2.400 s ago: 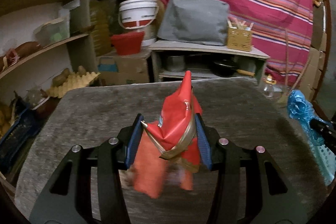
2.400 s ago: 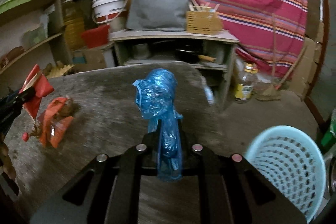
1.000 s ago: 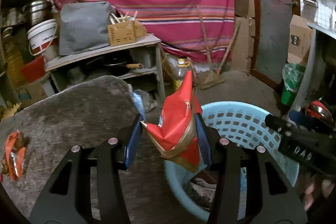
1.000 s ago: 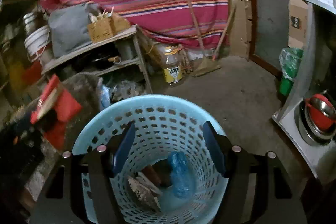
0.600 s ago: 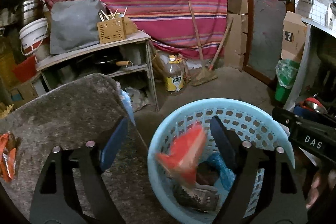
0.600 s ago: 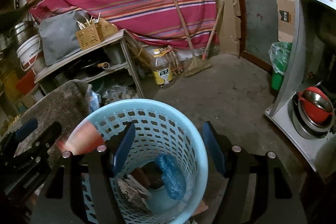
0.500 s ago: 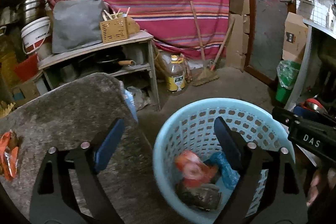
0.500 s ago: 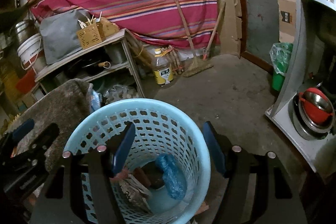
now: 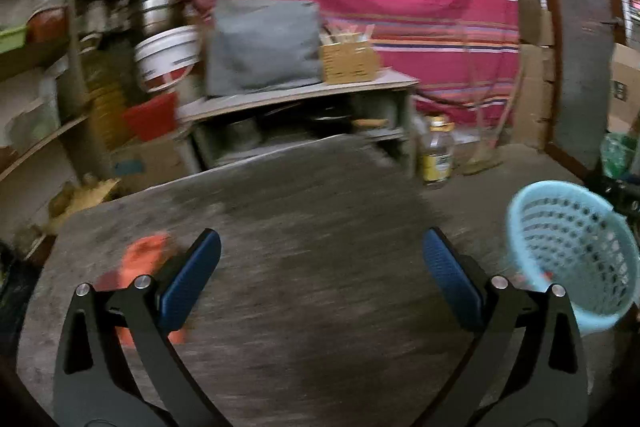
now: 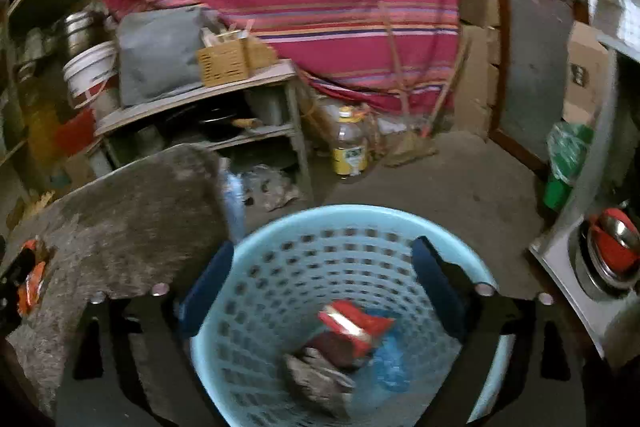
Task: Collect trash
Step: 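Grasp the red bottle cap with the left tool while the right tool grasps the orange bag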
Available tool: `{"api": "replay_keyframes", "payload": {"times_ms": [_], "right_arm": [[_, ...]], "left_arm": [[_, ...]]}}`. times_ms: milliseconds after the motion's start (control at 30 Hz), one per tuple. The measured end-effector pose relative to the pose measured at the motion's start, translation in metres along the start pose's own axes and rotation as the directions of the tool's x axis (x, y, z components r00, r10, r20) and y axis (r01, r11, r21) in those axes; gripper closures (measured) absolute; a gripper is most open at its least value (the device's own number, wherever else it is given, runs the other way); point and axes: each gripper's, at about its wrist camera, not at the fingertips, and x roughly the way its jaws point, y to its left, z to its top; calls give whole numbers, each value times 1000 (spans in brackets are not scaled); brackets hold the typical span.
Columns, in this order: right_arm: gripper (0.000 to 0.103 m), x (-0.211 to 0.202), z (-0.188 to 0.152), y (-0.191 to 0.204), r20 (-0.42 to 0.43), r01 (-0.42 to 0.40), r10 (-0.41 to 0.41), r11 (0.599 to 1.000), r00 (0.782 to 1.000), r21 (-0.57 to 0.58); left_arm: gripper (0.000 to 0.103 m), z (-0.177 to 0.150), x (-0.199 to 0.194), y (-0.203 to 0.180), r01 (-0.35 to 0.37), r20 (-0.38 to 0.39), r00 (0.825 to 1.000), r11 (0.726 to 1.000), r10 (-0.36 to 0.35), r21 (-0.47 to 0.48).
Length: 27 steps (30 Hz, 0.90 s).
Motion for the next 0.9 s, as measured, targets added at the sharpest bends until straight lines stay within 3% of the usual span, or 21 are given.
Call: {"api": "replay_keyframes", "payload": {"times_ms": [167,433,667,900], "right_arm": [[8,10,-8,61,-25,-60,58,995,998,-78],[8,23,-34,139,-106,-134,118,979,987,-154],[8,25,-52,207,-162,-202,167,952,972,-231],[6,22,-54,250,-168,-233,197,944,966,-232]], "left_arm": [[5,-14,-2,77,-121,-17,993,993,121,-16],[5,-49,-3,180,-199,-95,977,977,192,-79],[5,-84,0,245,-243,-194,957,961,215,-133],[6,-120,6,281,-254,-276,938,959,211,-127]]}}
